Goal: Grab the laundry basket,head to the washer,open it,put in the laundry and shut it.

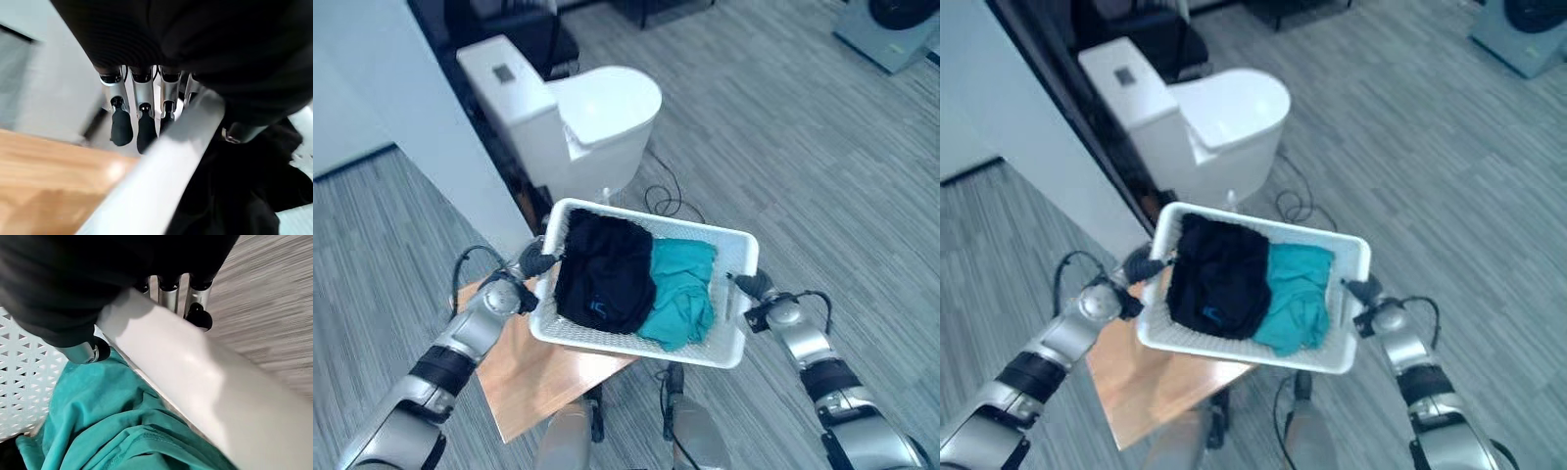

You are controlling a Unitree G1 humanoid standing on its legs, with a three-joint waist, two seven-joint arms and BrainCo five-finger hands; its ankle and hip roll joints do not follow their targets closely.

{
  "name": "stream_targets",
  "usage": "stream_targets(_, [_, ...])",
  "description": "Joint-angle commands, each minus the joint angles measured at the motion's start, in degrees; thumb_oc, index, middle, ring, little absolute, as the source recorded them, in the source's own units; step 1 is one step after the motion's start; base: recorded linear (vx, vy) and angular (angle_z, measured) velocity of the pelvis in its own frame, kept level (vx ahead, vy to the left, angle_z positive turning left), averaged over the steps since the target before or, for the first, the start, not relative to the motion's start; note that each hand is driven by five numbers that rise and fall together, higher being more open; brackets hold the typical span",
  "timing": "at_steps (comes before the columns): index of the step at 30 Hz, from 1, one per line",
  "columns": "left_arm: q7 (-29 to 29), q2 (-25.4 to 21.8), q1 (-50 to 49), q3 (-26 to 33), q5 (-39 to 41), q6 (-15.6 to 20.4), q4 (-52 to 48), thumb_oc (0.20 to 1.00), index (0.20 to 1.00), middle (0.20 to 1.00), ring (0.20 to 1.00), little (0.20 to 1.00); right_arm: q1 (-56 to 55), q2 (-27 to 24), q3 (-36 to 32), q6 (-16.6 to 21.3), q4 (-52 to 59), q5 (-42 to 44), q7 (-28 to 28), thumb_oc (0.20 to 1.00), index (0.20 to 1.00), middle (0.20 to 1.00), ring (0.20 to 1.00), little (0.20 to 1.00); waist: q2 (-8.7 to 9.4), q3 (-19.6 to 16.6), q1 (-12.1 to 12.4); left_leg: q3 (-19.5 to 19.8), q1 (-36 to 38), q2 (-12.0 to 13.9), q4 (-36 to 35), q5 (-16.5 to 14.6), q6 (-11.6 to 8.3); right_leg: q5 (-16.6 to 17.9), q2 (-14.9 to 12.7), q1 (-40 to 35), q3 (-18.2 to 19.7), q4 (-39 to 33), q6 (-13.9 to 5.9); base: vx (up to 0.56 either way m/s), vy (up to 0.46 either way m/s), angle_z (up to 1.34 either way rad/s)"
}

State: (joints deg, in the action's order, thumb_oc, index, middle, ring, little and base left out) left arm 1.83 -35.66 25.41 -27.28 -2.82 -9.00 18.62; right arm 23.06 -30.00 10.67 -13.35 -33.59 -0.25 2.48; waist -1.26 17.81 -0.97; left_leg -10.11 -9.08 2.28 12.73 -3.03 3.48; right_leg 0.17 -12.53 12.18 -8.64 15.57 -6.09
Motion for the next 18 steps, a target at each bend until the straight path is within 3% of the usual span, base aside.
stream_targets(1, [2.3, -1.05, -2.11, 3.02, 2.01, 3.53, -0.15, 0.2, 0.2, 0.2, 0.2, 0.2, 1.67, -6.71, -1.93, 3.31, -3.34, 1.36, 1.87, 0.2, 0.2, 0.2, 0.2, 0.2, 0.49, -6.5, 1.72, 3.29, 5.13, -3.05, -2.46, -6.19, 1.37, -0.97, -2.87, -3.94, -0.7, 6.36, -3.63, -0.05, -0.143, -0.66])
stream_targets(5, [2.4, -0.19, -1.72, 2.71, 4.27, 3.28, 1.46, 0.2, 0.2, 0.2, 0.2, 0.2, 4.25, -6.77, 0.35, 3.1, -5.92, 2.17, 2.65, 0.2, 0.2, 0.2, 0.2, 0.2, 1.4, -9.58, 3.19, 1.01, 3.92, -1.85, -3.55, -4.06, -0.3, -6.51, -0.76, -10.81, 0.56, 1.31, -3.72, -0.13, -0.255, -0.54])
stream_targets(8, [1.5, 0.07, -0.8, 2.43, 5.54, 3.35, 2.23, 0.2, 0.2, 0.2, 0.2, 0.2, 8.35, -5.99, 3.67, 3.45, -8.67, 4.49, 2.63, 0.2, 0.2, 0.2, 0.2, 0.2, 1.63, -9.47, 4.48, 0.28, -0.04, 1.78, -4.89, 2.45, -3.69, -7.21, 2.12, -10.41, 0.22, -4.29, -2.19, -0.31, -0.372, -0.71])
stream_targets(11, [0.79, 0.31, 1.04, 1.77, 7.6, 3.57, 4.12, 0.2, 0.2, 0.2, 0.2, 0.2, 11.4, -6.95, 5.55, 3.7, -8.94, 7.54, 1.93, 0.2, 0.2, 0.2, 0.2, 0.2, 1.53, -8.71, 4.45, 2.57, -3.57, 4.64, -8.4, 8.87, -7.28, -7.43, 4.28, -10.26, -0.92, -8.87, -0.65, -0.31, -0.294, -0.27])
stream_targets(12, [0.2, 0.74, 2.58, 1.29, 8.48, 4.0, 5.65, 0.2, 0.2, 0.2, 0.2, 0.2, 13.45, -7.47, 6.42, 4.08, -9.42, 8.63, 1.58, 0.2, 0.2, 0.2, 0.2, 0.2, 1.5, -7.68, 4.29, 5.14, -3.86, 4.56, -9.03, 9.11, -8.24, -6.77, 4.74, -9.34, -0.91, -9.32, -0.05, -0.37, -0.216, -0.08])
stream_targets(14, [-0.04, 0.89, 3.21, 0.86, 9.1, 4.09, 6.28, 0.2, 0.2, 0.2, 0.2, 0.2, 15.88, -7.46, 8.39, 4.37, -10.49, 9.47, 2.06, 0.2, 0.2, 0.2, 0.2, 0.2, 2.52, -6.72, 4.38, 12.03, -2.06, 0.82, -5.59, 3.12, -7.89, -5.64, 4.87, -7.82, 0.11, -10.43, 0.38, -0.25, -0.139, -0.16])
stream_targets(15, [-0.03, 0.87, 3.24, 0.92, 9.1, 4.08, 6.27, 0.2, 0.2, 0.2, 0.2, 0.2, 15.99, -7.46, 8.43, 4.4, -10.55, 9.49, 2.06, 0.2, 0.2, 0.2, 0.2, 0.2, 2.47, -6.74, 4.24, 12.16, -2.31, 0.8, -5.48, 3.26, -7.86, -5.39, 4.88, -7.76, -0.01, -10.59, 0.37, -0.2, -0.125, -0.37])
stream_targets(16, [-0.07, 1.0, 2.66, 0.86, 9.11, 4.1, 6.0, 0.2, 0.2, 0.2, 0.2, 0.2, 16.61, -7.13, 9.22, 4.21, -10.42, 9.34, 2.42, 0.2, 0.2, 0.2, 0.2, 0.2, 3.02, -6.64, 3.58, 13.91, -0.09, -1.13, -0.18, 0.4, -7.82, -4.3, 5.44, -7.44, 1.1, -11.09, 0.69, -0.15, -0.082, -0.22])
stream_targets(18, [-0.21, 0.91, 2.38, 1.0, 8.92, 3.92, 6.23, 0.2, 0.2, 0.2, 0.2, 0.2, 16.76, -7.18, 9.77, 3.97, -10.53, 8.82, 2.78, 0.2, 0.2, 0.2, 0.2, 0.2, 3.13, -7.06, 3.17, 14.6, 0.69, -2.29, 1.48, -0.14, -7.28, -3.7, 5.89, -6.81, 2.01, -11.09, 0.93, -0.12, -0.071, 0.17])
